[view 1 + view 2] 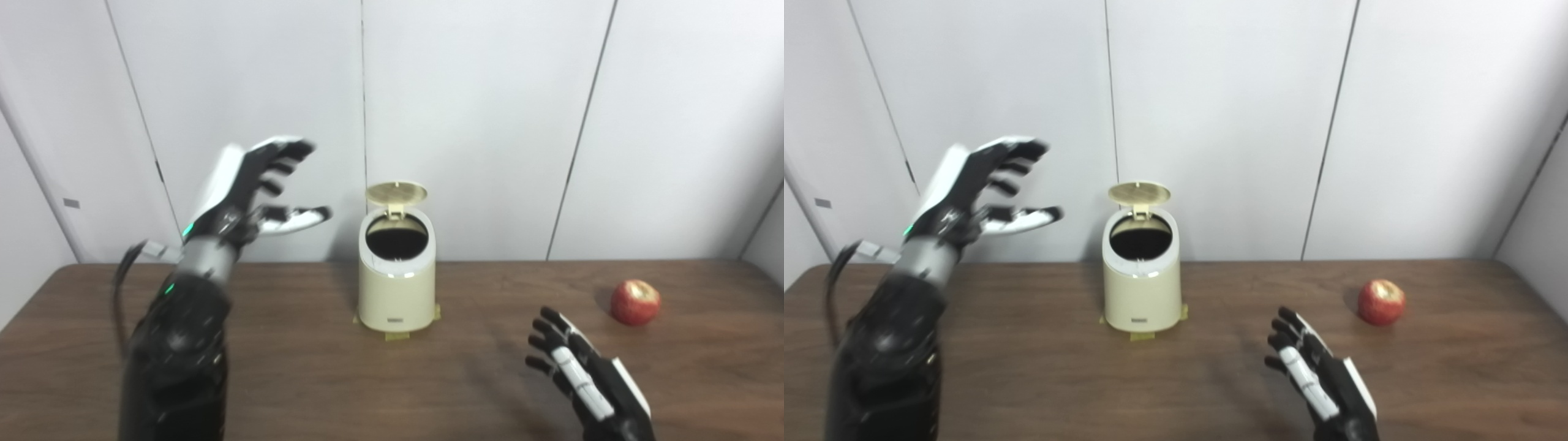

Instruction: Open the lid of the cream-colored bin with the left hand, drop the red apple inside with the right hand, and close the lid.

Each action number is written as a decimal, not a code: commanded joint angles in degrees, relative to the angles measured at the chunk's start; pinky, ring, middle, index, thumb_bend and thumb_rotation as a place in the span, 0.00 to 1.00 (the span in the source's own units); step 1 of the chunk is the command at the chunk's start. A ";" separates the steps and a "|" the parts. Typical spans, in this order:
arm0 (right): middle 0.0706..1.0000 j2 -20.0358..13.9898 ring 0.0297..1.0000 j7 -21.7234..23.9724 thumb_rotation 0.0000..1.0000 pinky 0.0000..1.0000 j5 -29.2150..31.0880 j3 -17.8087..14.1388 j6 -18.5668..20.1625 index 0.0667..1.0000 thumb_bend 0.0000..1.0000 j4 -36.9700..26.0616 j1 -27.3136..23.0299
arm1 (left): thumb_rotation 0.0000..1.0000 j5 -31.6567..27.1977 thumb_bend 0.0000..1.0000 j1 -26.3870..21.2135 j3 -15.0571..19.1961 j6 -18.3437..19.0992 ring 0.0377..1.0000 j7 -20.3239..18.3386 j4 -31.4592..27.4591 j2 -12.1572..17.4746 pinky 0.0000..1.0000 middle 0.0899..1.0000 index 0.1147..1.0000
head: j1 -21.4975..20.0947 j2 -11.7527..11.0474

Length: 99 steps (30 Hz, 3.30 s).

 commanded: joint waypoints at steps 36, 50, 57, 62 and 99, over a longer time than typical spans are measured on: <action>0.86 -15.26 0.82 20.66 0.12 0.69 -55.21 -4.50 1.74 0.85 0.86 9.35 -27.90 | 0.66 -35.85 0.24 20.36 2.13 -1.38 0.86 7.57 -0.54 13.86 0.81 0.88 0.89 | -25.15 6.38; 0.89 -21.30 0.87 25.79 0.04 0.71 -60.15 -4.39 1.72 0.83 0.87 23.31 -35.94 | 0.71 -37.99 0.34 22.36 4.46 -1.91 0.85 8.50 0.40 16.18 0.82 0.85 0.88 | -26.26 6.75; 0.86 -23.97 0.87 22.59 0.07 0.74 -60.16 -0.20 1.68 0.81 0.88 29.57 -37.05 | 0.70 -39.55 0.32 23.56 4.94 -1.97 0.81 8.52 -0.50 16.93 0.74 0.83 0.86 | -25.74 6.98; 0.87 -25.50 0.85 23.37 0.12 0.69 -61.44 2.76 1.70 0.83 0.91 33.87 -38.72 | 0.67 -39.45 0.32 23.85 4.81 -1.84 0.81 8.91 -0.96 17.04 0.73 0.82 0.85 | -25.69 7.02; 0.84 -30.94 0.87 17.39 0.13 0.91 -61.71 16.92 1.51 0.79 0.90 42.70 -38.46 | 0.57 -42.00 0.33 25.75 5.34 -0.59 0.80 10.24 -3.07 16.38 0.73 0.82 0.81 | -25.06 7.79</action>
